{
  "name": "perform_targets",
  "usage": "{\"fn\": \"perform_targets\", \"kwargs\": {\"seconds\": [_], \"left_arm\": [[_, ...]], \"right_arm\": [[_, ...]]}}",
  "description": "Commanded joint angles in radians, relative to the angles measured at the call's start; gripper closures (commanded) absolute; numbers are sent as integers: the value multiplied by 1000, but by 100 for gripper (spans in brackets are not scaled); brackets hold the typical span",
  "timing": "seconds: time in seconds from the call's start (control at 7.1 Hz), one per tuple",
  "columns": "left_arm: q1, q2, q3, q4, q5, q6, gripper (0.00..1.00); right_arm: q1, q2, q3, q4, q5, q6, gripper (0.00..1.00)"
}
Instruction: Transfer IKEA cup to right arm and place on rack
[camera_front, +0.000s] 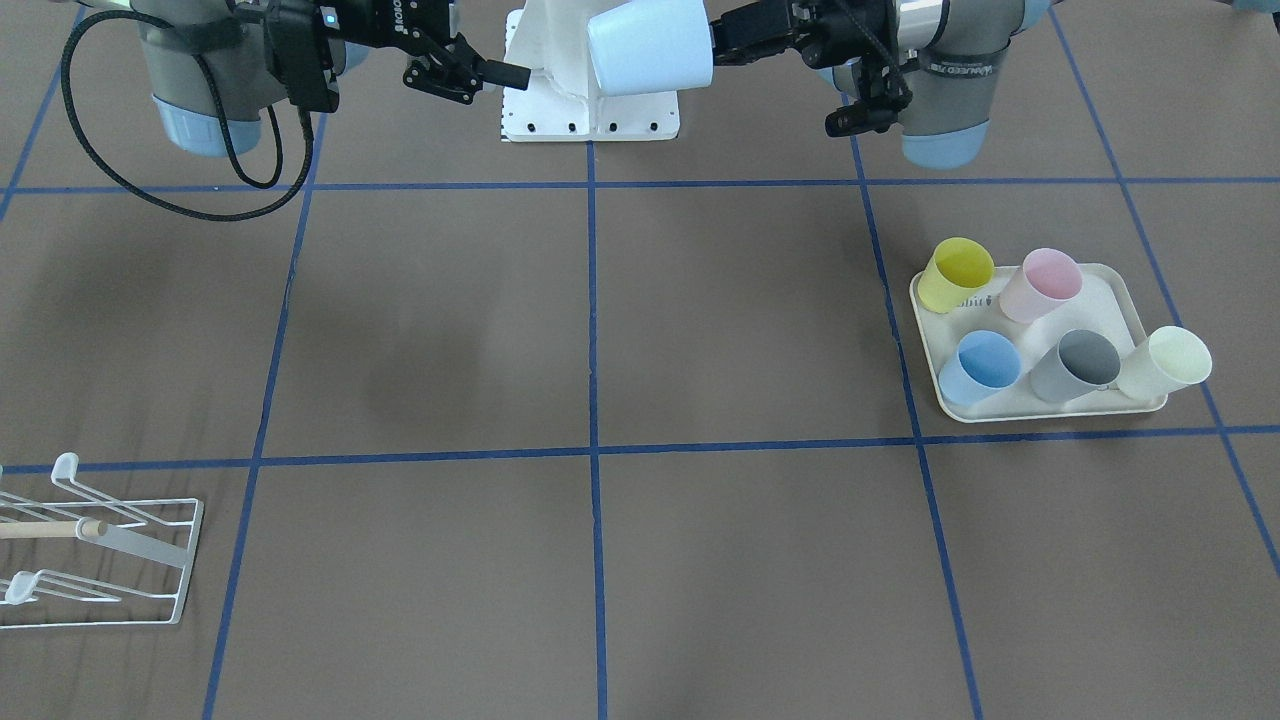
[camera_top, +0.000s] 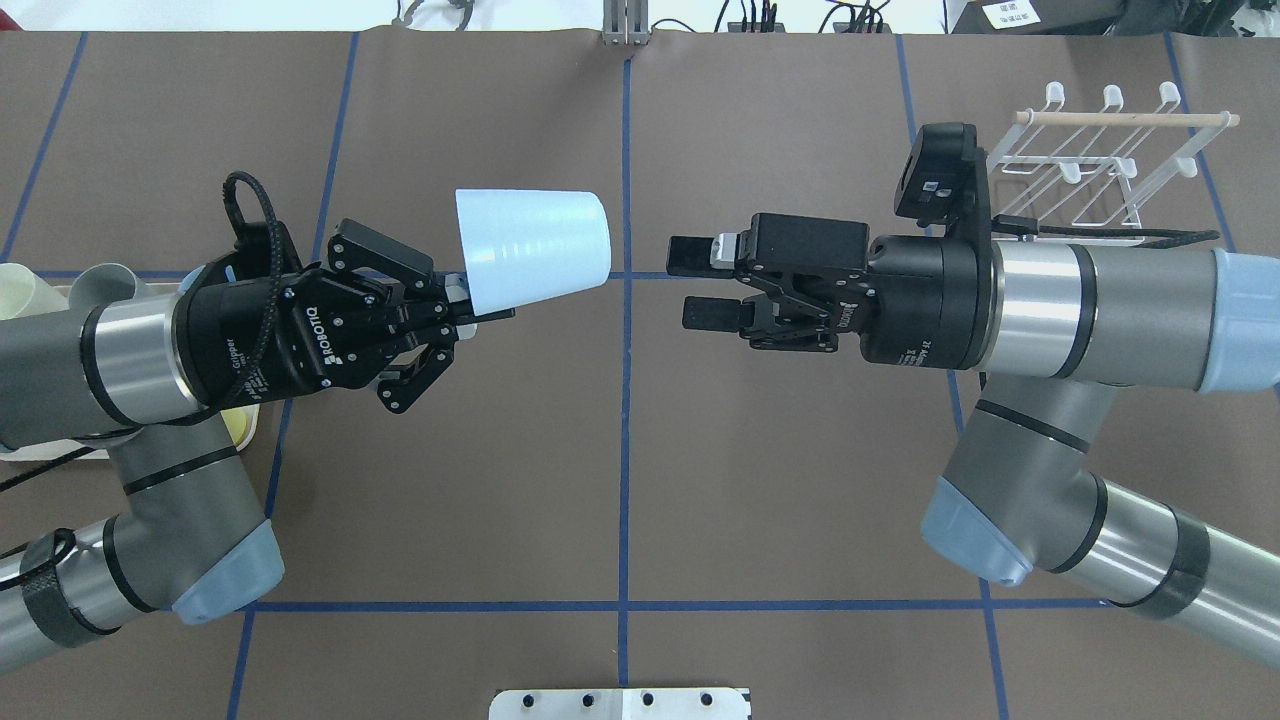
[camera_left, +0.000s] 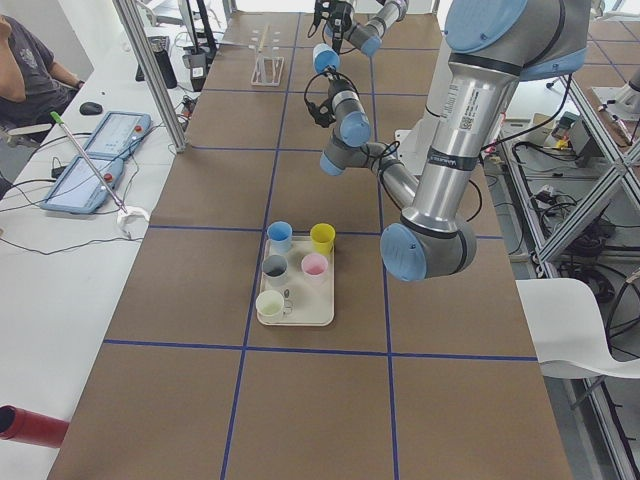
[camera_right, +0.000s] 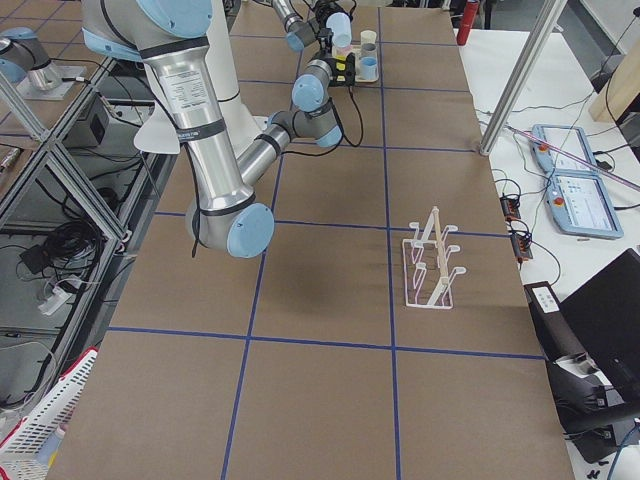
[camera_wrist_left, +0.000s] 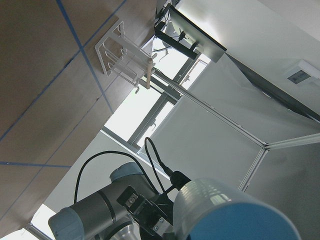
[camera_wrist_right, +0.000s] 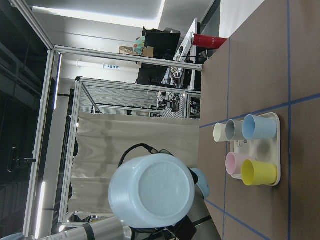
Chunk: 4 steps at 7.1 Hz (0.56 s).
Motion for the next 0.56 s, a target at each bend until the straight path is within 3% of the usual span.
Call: {"fn": "perform_targets", "kwargs": {"seconds": [0.0, 0.14, 0.42], "left_arm": [[16, -7, 27, -49, 1, 2, 100], [32, -10, 31, -64, 5, -1, 100], [138, -36, 34, -92, 123, 1, 100]], "right_arm": [[0, 8, -3, 2, -1, -1, 2], [0, 18, -9, 0, -15, 0, 2], [0, 31, -13, 0, -25, 0, 2]]}}
